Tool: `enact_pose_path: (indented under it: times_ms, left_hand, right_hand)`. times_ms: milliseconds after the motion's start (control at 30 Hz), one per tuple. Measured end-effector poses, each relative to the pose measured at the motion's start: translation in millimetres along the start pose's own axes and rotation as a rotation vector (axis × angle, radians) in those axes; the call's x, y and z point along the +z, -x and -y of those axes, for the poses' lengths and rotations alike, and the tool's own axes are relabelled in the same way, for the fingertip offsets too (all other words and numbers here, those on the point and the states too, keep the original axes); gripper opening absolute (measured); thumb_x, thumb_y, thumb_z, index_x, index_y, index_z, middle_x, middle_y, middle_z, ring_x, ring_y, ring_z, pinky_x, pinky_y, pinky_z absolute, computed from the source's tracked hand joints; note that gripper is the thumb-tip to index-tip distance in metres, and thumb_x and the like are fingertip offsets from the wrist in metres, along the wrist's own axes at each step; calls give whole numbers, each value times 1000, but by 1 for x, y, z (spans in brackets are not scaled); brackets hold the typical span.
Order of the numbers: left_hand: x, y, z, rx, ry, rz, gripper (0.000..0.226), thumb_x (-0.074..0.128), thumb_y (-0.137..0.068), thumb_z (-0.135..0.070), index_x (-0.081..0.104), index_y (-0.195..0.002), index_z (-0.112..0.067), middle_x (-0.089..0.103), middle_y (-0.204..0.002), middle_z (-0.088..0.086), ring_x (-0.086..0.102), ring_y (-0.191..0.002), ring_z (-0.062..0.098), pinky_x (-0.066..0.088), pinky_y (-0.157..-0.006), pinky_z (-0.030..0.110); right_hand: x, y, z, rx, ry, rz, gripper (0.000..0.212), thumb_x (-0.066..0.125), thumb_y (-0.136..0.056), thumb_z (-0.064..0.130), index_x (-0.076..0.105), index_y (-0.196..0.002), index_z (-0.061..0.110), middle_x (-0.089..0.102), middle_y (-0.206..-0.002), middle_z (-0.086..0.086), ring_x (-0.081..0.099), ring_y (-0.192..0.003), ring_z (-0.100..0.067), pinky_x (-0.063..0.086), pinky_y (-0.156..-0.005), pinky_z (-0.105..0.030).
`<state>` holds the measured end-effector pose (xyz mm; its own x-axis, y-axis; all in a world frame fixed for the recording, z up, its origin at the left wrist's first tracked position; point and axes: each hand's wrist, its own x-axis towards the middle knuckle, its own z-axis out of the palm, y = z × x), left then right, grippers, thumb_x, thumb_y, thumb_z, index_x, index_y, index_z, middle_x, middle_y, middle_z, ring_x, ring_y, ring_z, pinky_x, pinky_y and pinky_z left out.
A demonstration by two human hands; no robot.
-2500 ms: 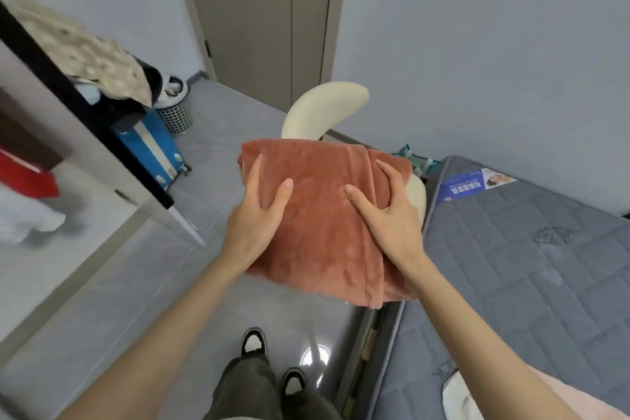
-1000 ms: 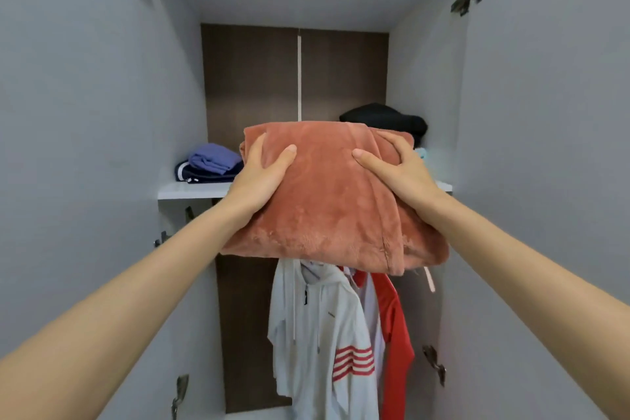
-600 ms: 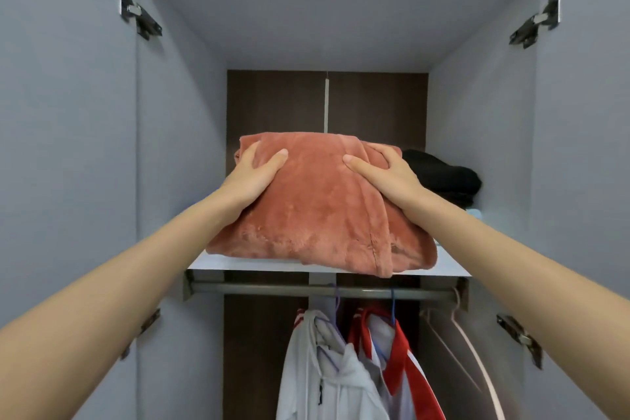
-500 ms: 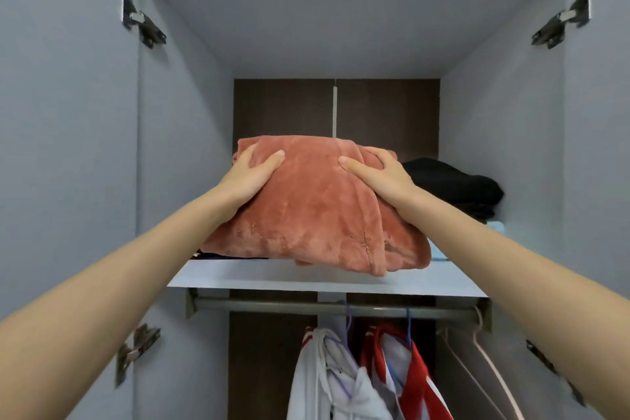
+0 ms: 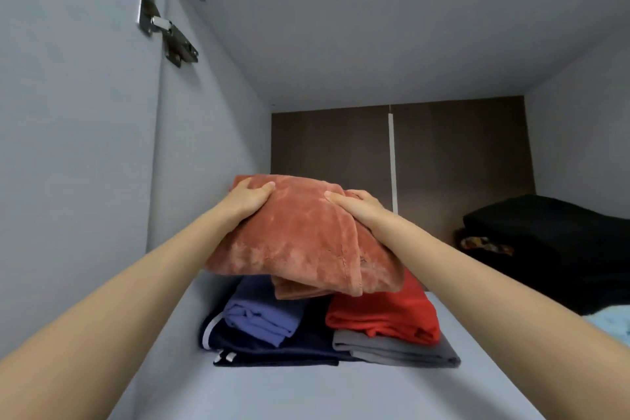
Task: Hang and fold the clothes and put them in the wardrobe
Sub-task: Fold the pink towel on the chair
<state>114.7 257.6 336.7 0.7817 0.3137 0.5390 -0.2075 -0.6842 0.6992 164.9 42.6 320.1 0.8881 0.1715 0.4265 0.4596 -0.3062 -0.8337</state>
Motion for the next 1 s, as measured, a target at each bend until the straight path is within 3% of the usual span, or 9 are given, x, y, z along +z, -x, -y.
enact_pose_path:
  times_ms: [100, 133, 200, 267, 367, 500, 633, 800, 1000]
  left_hand:
    - [16, -21, 27, -42, -337, -20, 59, 36, -98, -48, 29, -149, -19, 31, -153, 12, 32, -139, 32, 27, -114, 39]
    - [25, -23, 35, -38, -479, -30, 55, 36, -98, -48, 33, -146, -22, 34, -151, 14, 34, -137, 34, 30, -112, 40]
    - [46, -21, 46, -32, -687, -18, 48, 36, -97, -48, 42, -140, -29, 32, -148, 16, 34, -134, 37, 31, -108, 45]
    - [66, -23, 54, 28, -745, 41, 46, 33, -97, -45, 47, -138, -29, 32, -149, 11, 34, -133, 34, 30, -108, 47]
    - [77, -35, 68, 67, -632, 194, 49, 24, -100, -37, 43, -143, -23, 38, -150, 9, 39, -134, 29, 31, -111, 42]
    - [81, -37, 91, 35, -571, 304, 51, 18, -102, -37, 38, -146, -20, 32, -154, 5, 31, -140, 24, 21, -113, 31]
    - [79, -28, 89, 52, -486, 189, 47, 28, -100, -39, 48, -139, -23, 44, -146, 7, 42, -133, 28, 31, -110, 34]
    - [70, 2, 59, 159, -448, -14, 40, 38, -96, -32, 53, -133, -26, 57, -134, 3, 51, -123, 28, 42, -102, 40]
    - [76, 65, 8, 270, -297, 12, 39, 43, -96, -33, 50, -135, -33, 61, -129, -2, 52, -124, 22, 42, -102, 36]
  right_hand:
    - [29, -27, -22, 27, 6, 29, 78, 66, -82, 52, 34, -146, 20, 38, -148, -8, 43, -130, -28, 38, -107, -39]
    - [40, -33, -32, 56, 95, 40, 76, 62, -85, 54, 32, -147, 22, 34, -150, -11, 38, -134, -30, 34, -110, -40]
    - [60, -41, -47, 119, 492, 50, 67, 45, -92, 58, 27, -149, 28, 16, -157, -16, 17, -143, -35, 22, -115, -45]
    - [72, -46, -50, 51, 687, 61, 53, 33, -98, 50, 30, -148, 32, 5, -160, -11, 6, -146, -33, 15, -116, -47]
    - [85, -52, -56, -51, 684, 165, 49, 23, -102, 40, 33, -149, 26, 26, -157, -5, 24, -143, -28, 19, -117, -39]
    - [98, -46, -81, -86, 714, 174, 53, 19, -100, 43, 29, -150, 27, 22, -159, -2, 21, -145, -24, 17, -118, -42]
    - [89, -34, -75, -135, 633, 127, 47, 28, -101, 40, 40, -145, 27, 32, -155, 1, 29, -142, -21, 21, -117, -37]
    - [51, 3, -60, -205, 533, -33, 31, 49, -94, 31, 61, -123, 27, 62, -128, 2, 53, -122, -21, 43, -102, -35]
    - [-14, 61, -64, -195, 472, -195, 28, 53, -91, 27, 62, -117, 33, 63, -125, 7, 55, -119, -16, 43, -100, -34]
